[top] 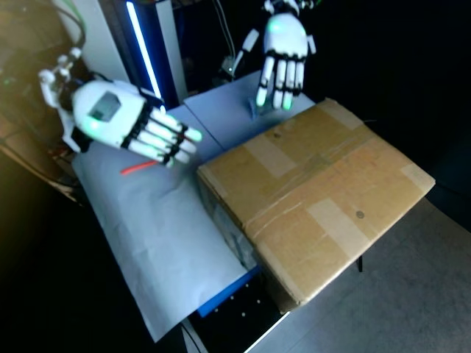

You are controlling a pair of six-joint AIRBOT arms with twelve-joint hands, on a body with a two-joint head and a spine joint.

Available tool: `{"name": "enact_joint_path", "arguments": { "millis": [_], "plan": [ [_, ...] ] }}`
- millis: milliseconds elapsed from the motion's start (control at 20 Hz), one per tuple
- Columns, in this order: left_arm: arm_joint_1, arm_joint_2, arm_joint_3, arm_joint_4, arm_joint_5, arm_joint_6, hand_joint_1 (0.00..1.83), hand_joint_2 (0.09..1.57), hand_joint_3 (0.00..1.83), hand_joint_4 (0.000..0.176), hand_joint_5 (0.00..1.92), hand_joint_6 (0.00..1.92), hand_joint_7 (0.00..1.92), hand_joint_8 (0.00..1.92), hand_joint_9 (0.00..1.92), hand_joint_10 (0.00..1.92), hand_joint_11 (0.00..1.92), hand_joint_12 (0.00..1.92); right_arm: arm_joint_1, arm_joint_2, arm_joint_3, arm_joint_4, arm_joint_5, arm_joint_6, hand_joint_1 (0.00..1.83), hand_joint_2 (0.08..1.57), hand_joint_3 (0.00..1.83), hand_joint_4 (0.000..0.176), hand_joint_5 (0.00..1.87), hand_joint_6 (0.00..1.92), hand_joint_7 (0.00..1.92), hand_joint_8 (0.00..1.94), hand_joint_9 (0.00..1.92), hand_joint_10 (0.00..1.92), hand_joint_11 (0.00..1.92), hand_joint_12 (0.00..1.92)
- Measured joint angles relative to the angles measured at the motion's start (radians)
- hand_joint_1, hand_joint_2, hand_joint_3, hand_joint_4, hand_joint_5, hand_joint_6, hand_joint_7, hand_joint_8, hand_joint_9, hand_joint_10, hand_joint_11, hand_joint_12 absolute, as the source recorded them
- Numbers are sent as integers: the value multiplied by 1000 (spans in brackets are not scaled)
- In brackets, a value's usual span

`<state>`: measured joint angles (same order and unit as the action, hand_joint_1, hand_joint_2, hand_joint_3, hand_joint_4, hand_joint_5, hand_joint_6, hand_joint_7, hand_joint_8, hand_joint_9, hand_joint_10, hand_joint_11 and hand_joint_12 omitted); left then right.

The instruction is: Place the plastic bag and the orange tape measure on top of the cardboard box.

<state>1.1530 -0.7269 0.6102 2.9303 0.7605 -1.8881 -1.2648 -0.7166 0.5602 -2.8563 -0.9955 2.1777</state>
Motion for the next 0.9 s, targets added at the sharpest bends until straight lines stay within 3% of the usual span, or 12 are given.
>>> {"name": "enact_joint_path", "arguments": {
  "millis": [50, 100, 200, 300, 450, 500, 550, 700, 800, 850, 900],
  "plan": [
    [0, -7, 9, -10, -9, 7, 650, 866, 0, 152, 183, 7, 145, 5, 0, 501, 0, 1408, 0, -13, 8, 8, 0, -6, 731, 859, 0, 9, 270, 8, 246, 1, 20, 754, 0, 1459],
    [0, -13, 14, -17, -13, 17, 662, 865, 0, 139, 199, 9, 155, 8, 0, 545, 0, 1439, 0, -27, 18, 14, 5, -7, 704, 851, 0, 11, 265, 5, 253, 4, 0, 811, 0, 1544],
    [0, -32, 23, -50, -20, 55, 626, 870, 0, 140, 188, 3, 144, 2, 0, 516, 0, 1444, 0, -69, 46, 29, 32, -8, 682, 851, 0, 21, 259, 2, 260, 4, 4, 736, 0, 1408],
    [0, -65, 43, -69, -47, 60, 626, 866, 0, 136, 217, 10, 160, 7, 0, 556, 0, 1479, 0, -103, 62, 37, 63, -10, 692, 840, 0, 0, 281, 10, 273, 2, 47, 668, 0, 1281],
    [0, -86, 57, -80, -48, 64, 636, 877, 2, 121, 231, 5, 157, 2, 0, 477, 0, 1306, 0, -124, 74, 40, 64, -26, 675, 869, 5, 0, 265, 3, 271, 4, 80, 641, 0, 1252],
    [0, -97, 63, -85, -38, 65, 619, 885, 2, 119, 242, 5, 166, 4, 0, 518, 0, 1332, 0, -133, 79, 40, 58, -33, 638, 862, 1, 0, 251, 0, 268, 2, 91, 593, 0, 1179],
    [0, -105, 64, -95, -29, 70, 625, 892, 2, 125, 241, 3, 160, 1, 0, 519, 0, 1395, 0, -145, 86, 37, 51, -34, 634, 863, 0, 0, 263, 6, 290, 9, 122, 578, 0, 1221],
    [-1, -119, 67, -112, -21, 111, 686, 881, 0, 114, 316, 15, 215, 15, 0, 647, 0, 1526, 3, -163, 97, 36, 40, -37, 658, 877, 5, 0, 352, 35, 371, 35, 154, 689, 0, 1340],
    [-1, -122, 67, -119, -20, 116, 656, 900, 5, 111, 322, 8, 222, 10, 0, 621, 0, 1519, 3, -170, 101, 35, 36, -37, 717, 904, 4, 0, 412, 53, 402, 58, 143, 742, 0, 1342],
    [13, -125, 71, -124, -10, 116, 682, 914, 2, 78, 376, 13, 273, 19, 0, 769, 0, 1603, 3, -172, 103, 35, 35, -38, 756, 909, 2, 0, 437, 60, 397, 65, 125, 779, 0, 1354],
    [23, -125, 74, -122, -4, 116, 554, 965, 12, 83, 387, 10, 275, 14, 0, 779, 0, 1650, 3, -172, 103, 34, 35, -38, 756, 928, 9, 0, 455, 67, 392, 68, 112, 791, 0, 1354]
  ]
}}
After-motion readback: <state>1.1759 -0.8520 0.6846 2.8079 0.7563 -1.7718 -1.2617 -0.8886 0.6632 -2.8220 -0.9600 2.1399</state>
